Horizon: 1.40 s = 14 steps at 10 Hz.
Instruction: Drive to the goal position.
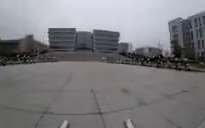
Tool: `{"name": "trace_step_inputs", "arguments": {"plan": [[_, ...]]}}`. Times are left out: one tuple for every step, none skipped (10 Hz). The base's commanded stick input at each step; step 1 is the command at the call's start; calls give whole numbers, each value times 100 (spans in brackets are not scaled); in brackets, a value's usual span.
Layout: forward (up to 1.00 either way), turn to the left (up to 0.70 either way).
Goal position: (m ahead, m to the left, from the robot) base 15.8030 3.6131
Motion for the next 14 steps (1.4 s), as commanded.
{"name": "trace_step_inputs", "arguments": {"plan": [[100, -1], [100, -15], [100, -11], [100, -1], [100, 0], [100, -15], [100, -32], [100, -20], [100, 0], [100, 0], [100, 0], [100, 0], [100, 0], [100, 0]]}}
